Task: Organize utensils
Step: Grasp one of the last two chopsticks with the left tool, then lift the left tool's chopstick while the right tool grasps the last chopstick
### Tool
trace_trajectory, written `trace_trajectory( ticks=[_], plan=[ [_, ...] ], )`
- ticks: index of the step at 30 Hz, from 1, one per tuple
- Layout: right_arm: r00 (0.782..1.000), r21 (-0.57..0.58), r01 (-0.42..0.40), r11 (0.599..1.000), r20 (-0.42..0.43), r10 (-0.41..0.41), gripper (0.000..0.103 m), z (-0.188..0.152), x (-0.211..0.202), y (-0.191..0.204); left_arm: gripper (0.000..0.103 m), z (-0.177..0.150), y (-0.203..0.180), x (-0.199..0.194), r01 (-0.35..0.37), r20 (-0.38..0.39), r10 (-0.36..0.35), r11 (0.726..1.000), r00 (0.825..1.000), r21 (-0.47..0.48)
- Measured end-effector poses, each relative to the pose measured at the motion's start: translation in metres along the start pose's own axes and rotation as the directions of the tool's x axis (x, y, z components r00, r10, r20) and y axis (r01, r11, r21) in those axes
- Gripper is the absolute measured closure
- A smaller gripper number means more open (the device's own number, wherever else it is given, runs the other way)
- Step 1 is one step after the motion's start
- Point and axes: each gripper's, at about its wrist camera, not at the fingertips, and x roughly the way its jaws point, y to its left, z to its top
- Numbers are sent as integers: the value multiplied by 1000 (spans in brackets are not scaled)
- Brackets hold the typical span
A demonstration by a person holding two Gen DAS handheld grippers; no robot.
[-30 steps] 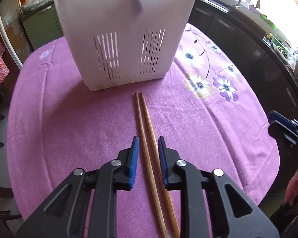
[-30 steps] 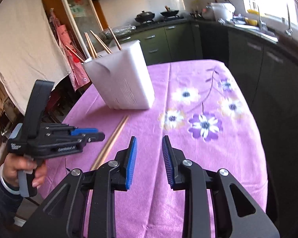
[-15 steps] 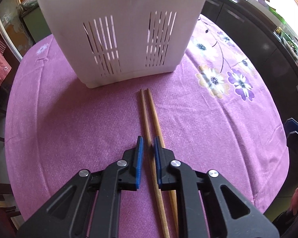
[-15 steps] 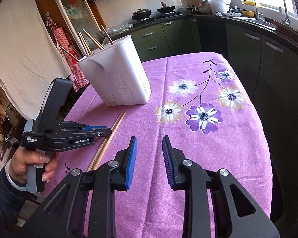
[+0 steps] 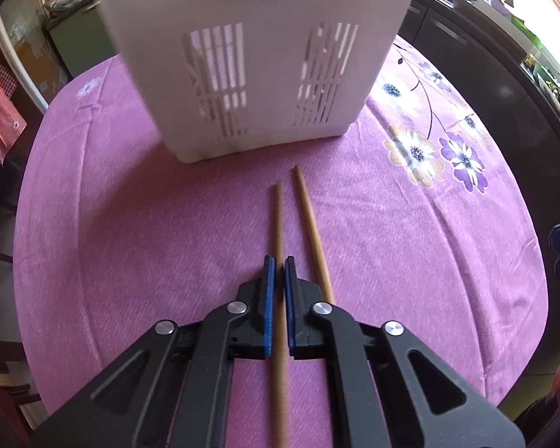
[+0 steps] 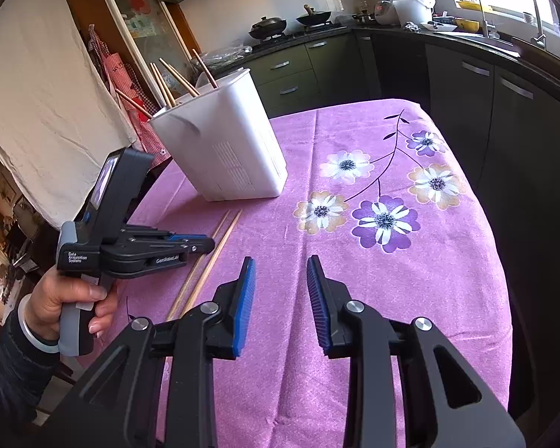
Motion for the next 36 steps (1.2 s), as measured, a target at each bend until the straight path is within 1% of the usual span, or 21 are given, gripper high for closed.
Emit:
trace_trajectory(
  ticks=[2,5,9,12,14,18,20,24,27,28,29,31,36],
  plan=[
    [1000,-1,-2,1000,1,2,74,0,0,1,98,-4,4,-6,-2,23,2,1000,1000,-6],
    [1000,-7,-4,1000,1,4,74,0,-1,3,98,-6,7,-26,1,78,0,1000,997,-9],
    [1000,-11,-6,1000,7,6,74,1,-3,6,98,-10,15,-66,11,162,-9,1000,987,-9],
    [1000,-15,-7,1000,9,7,74,1,-4,8,98,-15,20,-99,12,231,-10,1000,973,-9],
    [1000,-19,-7,1000,8,7,74,1,-4,10,98,-20,21,-113,14,262,-11,1000,965,-10],
    [1000,-30,-7,1000,2,8,72,1,-3,13,98,-36,24,-149,-1,340,4,1000,940,-8],
    [1000,-38,-5,999,-6,5,70,2,-1,16,98,-43,27,-162,-7,369,8,1000,929,-2],
    [999,-63,-6,998,-41,3,69,4,10,24,98,-54,28,-175,-26,397,19,1000,917,12],
    [996,-93,-3,996,-84,-4,67,8,27,32,98,-59,28,-179,-22,404,13,1000,915,20],
    [994,-104,0,995,-105,-11,65,11,35,35,98,-61,28,-180,-26,408,15,999,913,22],
    [990,-124,3,992,-142,-20,62,14,49,41,98,-63,28,-181,-26,412,14,999,911,24],
    [982,-149,5,989,-189,-33,62,20,72,51,98,-67,28,-182,-20,416,7,999,910,28],
    [956,-212,38,976,-276,-97,62,27,128,77,98,-73,30,-185,-23,423,6,999,906,36]
  ],
)
